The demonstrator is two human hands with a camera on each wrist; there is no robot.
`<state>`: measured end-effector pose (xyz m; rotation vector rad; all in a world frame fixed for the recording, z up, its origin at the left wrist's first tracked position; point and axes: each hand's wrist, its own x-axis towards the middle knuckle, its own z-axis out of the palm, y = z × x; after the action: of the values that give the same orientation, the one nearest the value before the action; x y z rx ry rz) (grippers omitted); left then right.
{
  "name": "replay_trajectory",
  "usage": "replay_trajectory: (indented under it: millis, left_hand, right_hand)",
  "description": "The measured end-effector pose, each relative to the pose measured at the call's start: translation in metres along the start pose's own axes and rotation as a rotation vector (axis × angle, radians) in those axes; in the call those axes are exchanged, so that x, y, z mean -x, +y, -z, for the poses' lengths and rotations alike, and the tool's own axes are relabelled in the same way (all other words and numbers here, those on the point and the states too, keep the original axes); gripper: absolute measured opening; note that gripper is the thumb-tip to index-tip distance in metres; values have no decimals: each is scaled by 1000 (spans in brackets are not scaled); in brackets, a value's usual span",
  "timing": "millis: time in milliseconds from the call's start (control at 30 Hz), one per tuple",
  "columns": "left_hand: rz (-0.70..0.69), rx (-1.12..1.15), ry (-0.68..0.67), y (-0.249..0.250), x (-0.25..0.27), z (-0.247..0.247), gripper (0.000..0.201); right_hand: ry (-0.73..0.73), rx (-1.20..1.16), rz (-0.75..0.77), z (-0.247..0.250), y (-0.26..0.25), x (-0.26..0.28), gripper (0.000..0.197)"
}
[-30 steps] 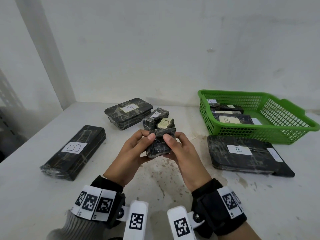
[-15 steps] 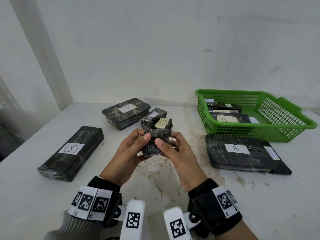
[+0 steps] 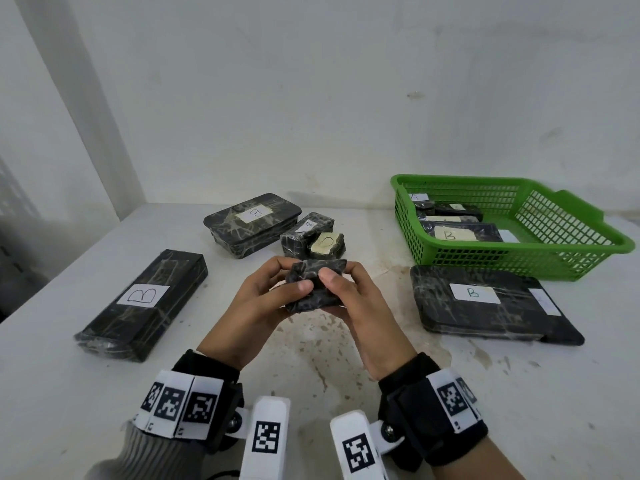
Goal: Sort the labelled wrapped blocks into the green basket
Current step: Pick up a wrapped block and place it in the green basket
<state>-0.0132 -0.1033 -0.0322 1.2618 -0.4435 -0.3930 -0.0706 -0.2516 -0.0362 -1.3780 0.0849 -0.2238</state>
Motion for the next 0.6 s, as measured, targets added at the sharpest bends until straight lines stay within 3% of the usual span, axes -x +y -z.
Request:
replay_trajectory:
  millis: [200, 333, 467, 600]
  left_hand:
    - [-62, -26, -4, 1, 0, 2, 54]
    - [-75, -69, -20, 2, 0, 7, 55]
    - [-52, -97, -77, 2, 0, 9, 67]
    - [-11, -5, -62, 3, -1, 7, 84]
  right_hand:
    - [-78, 4, -122, 4, -8, 1, 80]
    - [-82, -4, -182, 6, -12, -1, 61]
    - [11, -123, -124, 10, -11, -2, 31]
    - [7, -154, -53, 13, -13, -1, 37]
